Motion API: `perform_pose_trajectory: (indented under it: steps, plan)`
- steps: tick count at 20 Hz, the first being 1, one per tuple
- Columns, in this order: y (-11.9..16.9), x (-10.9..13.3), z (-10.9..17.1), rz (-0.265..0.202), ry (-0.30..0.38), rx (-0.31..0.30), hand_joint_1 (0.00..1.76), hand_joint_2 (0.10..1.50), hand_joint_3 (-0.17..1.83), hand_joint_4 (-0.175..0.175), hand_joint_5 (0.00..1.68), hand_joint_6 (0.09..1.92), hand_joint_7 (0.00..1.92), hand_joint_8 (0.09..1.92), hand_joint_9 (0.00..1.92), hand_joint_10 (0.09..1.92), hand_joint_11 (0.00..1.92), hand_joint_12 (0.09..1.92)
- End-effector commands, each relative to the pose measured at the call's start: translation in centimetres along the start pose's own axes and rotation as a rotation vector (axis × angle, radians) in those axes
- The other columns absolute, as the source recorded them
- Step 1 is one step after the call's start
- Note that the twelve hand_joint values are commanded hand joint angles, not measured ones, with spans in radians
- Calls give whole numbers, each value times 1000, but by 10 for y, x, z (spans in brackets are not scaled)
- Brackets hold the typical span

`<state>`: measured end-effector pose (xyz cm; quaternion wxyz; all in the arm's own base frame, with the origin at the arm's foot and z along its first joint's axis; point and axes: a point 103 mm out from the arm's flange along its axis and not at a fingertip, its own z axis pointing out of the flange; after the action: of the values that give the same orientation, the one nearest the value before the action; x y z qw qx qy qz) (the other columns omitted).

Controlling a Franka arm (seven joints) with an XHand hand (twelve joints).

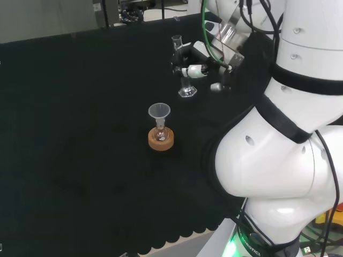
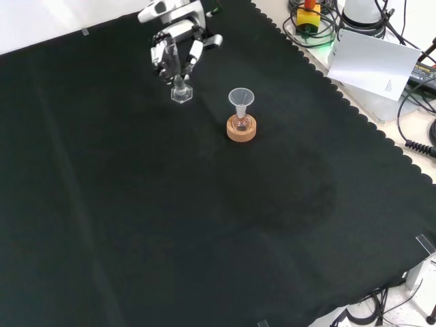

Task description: Pour the water from the graduated cylinder into the round-bottom flask.

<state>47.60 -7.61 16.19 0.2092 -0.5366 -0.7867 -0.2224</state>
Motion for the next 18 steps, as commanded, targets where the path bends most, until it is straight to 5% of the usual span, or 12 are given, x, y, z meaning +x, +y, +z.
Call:
perform_pose_trajectory:
  steps: [1, 7, 18]
  plan:
    - [-49, 15, -15, 23, -66, 49, 1265, 1103, -2, -175, 997, 977, 1023, 961, 1344, 181, 1175, 782]
    - [-86, 25, -10, 42, -117, 112, 1265, 1102, -2, -175, 998, 975, 1024, 960, 1347, 176, 1177, 780]
    - [-116, 36, 3, 61, -280, 384, 1265, 1101, -1, -175, 999, 973, 1026, 958, 1353, 167, 1180, 776]
